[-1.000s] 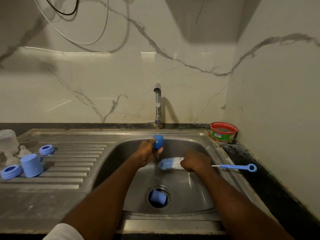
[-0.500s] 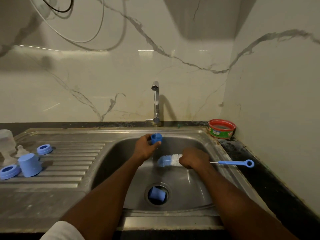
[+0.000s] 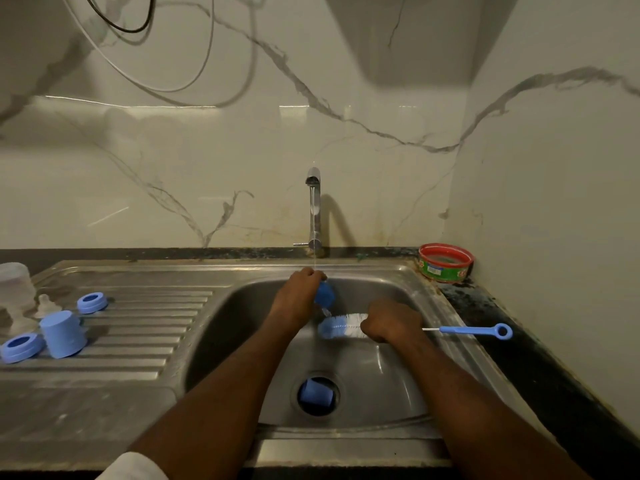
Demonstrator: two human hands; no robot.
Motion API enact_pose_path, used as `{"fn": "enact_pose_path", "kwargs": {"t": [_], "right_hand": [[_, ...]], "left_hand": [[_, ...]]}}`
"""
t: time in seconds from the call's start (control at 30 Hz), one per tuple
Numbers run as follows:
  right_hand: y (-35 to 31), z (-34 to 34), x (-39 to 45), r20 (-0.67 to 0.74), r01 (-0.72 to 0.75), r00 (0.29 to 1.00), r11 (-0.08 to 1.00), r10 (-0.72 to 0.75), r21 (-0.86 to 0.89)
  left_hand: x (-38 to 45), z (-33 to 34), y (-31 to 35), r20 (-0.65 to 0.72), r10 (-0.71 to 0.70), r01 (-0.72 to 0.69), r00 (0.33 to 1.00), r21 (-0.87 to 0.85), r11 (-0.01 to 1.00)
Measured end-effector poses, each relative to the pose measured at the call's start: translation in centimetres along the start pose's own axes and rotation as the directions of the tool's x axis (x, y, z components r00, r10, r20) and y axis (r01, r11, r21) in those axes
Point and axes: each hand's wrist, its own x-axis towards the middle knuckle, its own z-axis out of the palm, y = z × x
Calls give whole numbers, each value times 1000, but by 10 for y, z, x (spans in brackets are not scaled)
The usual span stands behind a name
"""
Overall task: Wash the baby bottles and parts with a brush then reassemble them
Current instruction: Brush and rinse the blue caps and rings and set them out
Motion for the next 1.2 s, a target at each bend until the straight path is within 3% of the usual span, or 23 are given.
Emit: {"fn": "enact_pose_path", "kwargs": {"t": [0.23,0.7,0.87,1.1,1.2], "right_hand": [[0,3,2,4,-4,1000,1000,4,-1],[0,5,1,-25,24,999,1000,-24,2],[0,5,0,-28,29,999,1000,-29,12],[4,4,-1,-123,41,992,999,-38,25],[4,3,2,-178,29,984,999,-23,32]], "left_hand": [[2,2,-2,19,-10,9,1000,65,998],[4,2,-12,-136,-88,68,987,-146,987],[-1,5,-15,20,-49,50,999,-55,997],[-7,-11,-11,-17,-151,143,988,-231,962],[-16,-25,-5,-23,-152,147,988,-147,978]]}}
